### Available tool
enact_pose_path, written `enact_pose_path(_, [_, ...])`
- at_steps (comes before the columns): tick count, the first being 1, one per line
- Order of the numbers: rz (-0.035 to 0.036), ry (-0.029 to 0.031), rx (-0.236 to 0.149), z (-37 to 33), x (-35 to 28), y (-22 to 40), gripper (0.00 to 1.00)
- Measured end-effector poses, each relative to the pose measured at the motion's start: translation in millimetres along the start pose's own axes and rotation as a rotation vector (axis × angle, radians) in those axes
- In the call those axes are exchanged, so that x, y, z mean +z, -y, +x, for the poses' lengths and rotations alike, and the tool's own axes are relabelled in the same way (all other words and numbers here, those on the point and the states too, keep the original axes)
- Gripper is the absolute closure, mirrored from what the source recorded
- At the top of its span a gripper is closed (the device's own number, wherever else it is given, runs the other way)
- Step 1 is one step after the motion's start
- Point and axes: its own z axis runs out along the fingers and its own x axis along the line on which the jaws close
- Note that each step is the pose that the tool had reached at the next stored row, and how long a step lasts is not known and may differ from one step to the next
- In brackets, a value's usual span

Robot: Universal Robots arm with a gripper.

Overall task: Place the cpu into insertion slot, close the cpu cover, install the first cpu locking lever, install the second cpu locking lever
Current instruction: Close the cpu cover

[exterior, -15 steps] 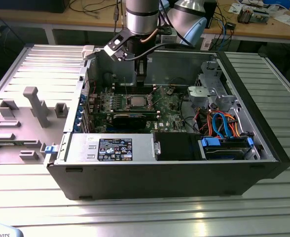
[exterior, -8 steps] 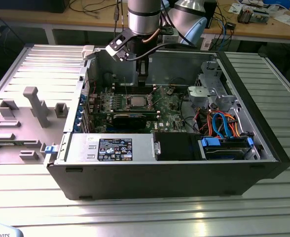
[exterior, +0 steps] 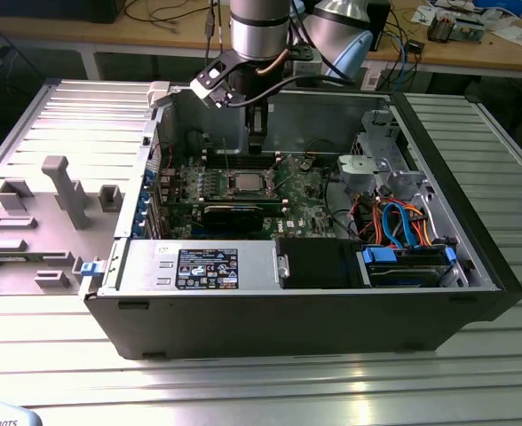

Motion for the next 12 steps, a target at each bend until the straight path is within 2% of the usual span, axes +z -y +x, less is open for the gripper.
enact_pose_path(7, [-0.0001, -0.0001, 0.0, 0.1, 0.4, -12.8, 0.89])
enact_pose_path(12, [-0.0002, -0.0002, 0.0, 0.1, 0.5, -16.2, 0.89])
